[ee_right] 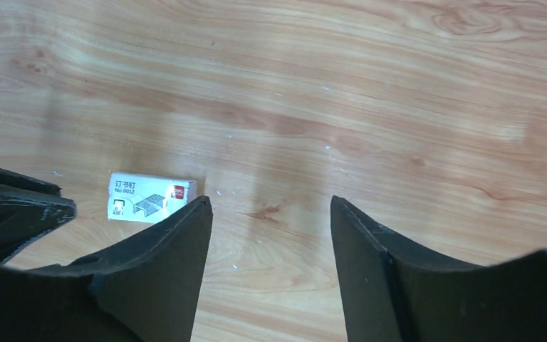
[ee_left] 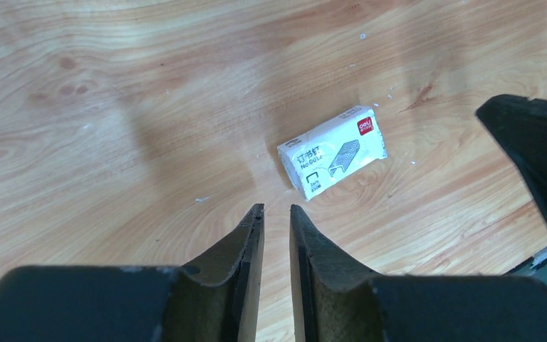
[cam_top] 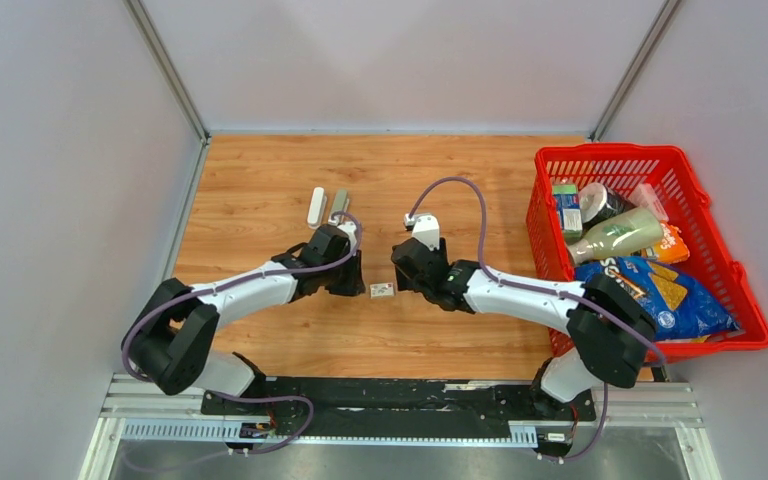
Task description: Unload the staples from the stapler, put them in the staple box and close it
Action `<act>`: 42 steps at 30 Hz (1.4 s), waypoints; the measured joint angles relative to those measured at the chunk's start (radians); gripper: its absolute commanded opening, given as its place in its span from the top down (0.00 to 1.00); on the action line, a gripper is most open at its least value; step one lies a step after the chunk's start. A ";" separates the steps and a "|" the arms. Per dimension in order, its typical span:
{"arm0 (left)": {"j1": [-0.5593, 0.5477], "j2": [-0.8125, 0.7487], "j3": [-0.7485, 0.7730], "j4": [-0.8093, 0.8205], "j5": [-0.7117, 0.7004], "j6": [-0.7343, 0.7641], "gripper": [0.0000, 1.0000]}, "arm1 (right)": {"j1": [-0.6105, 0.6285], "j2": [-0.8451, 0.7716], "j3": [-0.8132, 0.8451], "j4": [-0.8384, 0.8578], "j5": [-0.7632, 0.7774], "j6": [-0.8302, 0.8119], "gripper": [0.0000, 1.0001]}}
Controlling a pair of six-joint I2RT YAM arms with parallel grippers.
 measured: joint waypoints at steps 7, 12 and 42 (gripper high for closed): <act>0.000 -0.112 0.000 -0.068 -0.042 0.011 0.52 | -0.002 -0.101 -0.025 -0.047 0.060 -0.002 0.00; 0.000 -0.249 0.000 -0.117 -0.086 0.020 0.35 | -0.002 -0.202 -0.037 -0.083 0.084 -0.006 0.00; 0.000 -0.651 0.282 -0.423 -0.313 0.216 0.23 | -0.004 -0.565 0.046 -0.262 0.296 -0.103 0.00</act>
